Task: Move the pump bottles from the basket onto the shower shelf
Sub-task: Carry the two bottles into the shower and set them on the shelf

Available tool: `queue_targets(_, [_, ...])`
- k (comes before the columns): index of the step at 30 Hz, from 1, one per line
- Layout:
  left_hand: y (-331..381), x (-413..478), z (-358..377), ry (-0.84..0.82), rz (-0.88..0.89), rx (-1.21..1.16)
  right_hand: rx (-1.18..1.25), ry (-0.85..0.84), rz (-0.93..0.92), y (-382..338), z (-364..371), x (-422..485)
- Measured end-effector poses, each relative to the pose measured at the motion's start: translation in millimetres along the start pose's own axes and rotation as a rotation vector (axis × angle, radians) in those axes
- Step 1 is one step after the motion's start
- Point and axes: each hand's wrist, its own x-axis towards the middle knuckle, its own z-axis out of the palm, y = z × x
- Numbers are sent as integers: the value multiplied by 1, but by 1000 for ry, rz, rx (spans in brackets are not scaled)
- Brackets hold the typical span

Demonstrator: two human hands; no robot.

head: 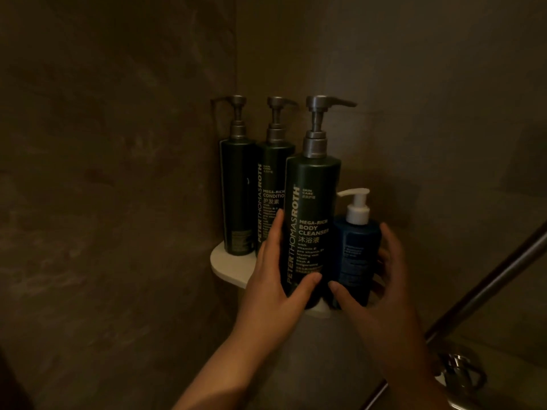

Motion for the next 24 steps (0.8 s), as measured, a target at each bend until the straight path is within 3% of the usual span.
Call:
queue_targets(12, [-3,-3,6,50,28,64,-8,-26,-15,-3,-1,-5])
queue_targets(20, [-3,-31,13,158,184,501,-128,189,-167,12,7,-28])
queue_targets(24, [-4,-34,16,228,244,560,-142,237,-195,14,9,-27])
